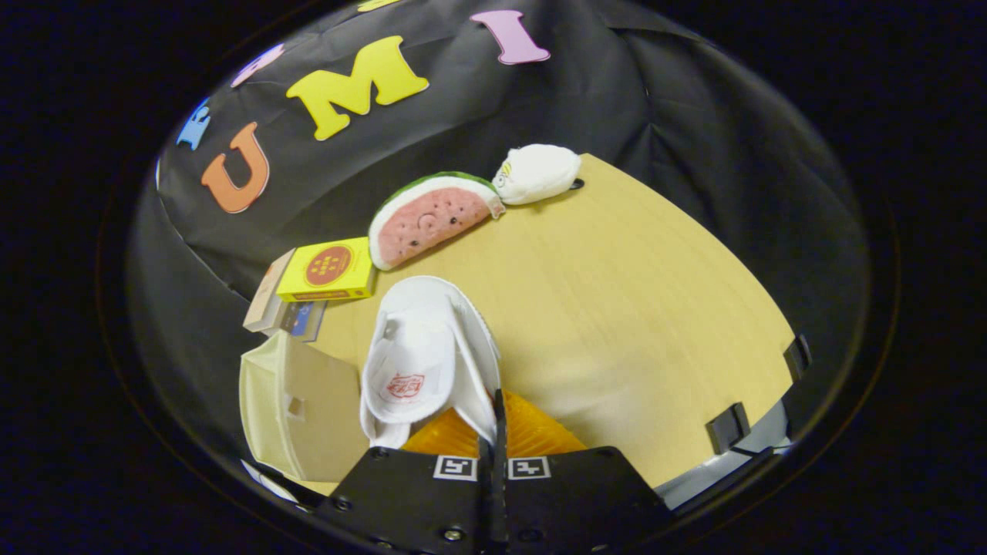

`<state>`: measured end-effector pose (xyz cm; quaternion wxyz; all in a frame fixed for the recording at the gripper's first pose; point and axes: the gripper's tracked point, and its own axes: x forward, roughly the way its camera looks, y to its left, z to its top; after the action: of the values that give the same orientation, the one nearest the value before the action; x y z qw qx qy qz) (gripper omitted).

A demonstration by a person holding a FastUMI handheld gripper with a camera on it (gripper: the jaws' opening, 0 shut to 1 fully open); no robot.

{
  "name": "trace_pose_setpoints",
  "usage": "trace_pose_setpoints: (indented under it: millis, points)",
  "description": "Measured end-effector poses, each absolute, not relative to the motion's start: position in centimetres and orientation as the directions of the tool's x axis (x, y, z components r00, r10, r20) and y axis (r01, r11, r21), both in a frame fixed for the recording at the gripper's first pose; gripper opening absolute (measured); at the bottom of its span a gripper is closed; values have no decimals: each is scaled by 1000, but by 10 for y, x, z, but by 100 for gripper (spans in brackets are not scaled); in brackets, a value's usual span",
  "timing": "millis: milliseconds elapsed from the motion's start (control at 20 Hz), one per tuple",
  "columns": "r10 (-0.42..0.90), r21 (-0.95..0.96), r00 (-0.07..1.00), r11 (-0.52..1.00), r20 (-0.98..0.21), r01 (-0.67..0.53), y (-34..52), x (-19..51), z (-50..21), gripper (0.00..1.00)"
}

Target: Open the storage box then place both shoes into the box .Put the left shoe in first, then the right shoe, with the right side of both shoes facing outward in a uniform manner.

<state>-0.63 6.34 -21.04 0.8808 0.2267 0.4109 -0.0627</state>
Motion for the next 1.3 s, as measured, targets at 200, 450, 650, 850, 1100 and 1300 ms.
trace_pose_setpoints:
  millis: [200, 450, 650, 850, 1100, 1300]
  points:
    - [101, 392, 681, 873, -726, 289, 145, -7, -171, 0]
    - [121, 431, 697, 855, -707, 289, 240, 6, -146, 0]
    - [92, 397, 689, 868, -719, 299, 292, 16, -153, 0]
    - [13, 323, 684, 888, -729, 328, 315, 25, -170, 0]
    - [-133, 152, 720, 936, -682, 317, 323, 28, -180, 0]
    - [-174, 84, 733, 950, -658, 301, 334, 21, -193, 0]
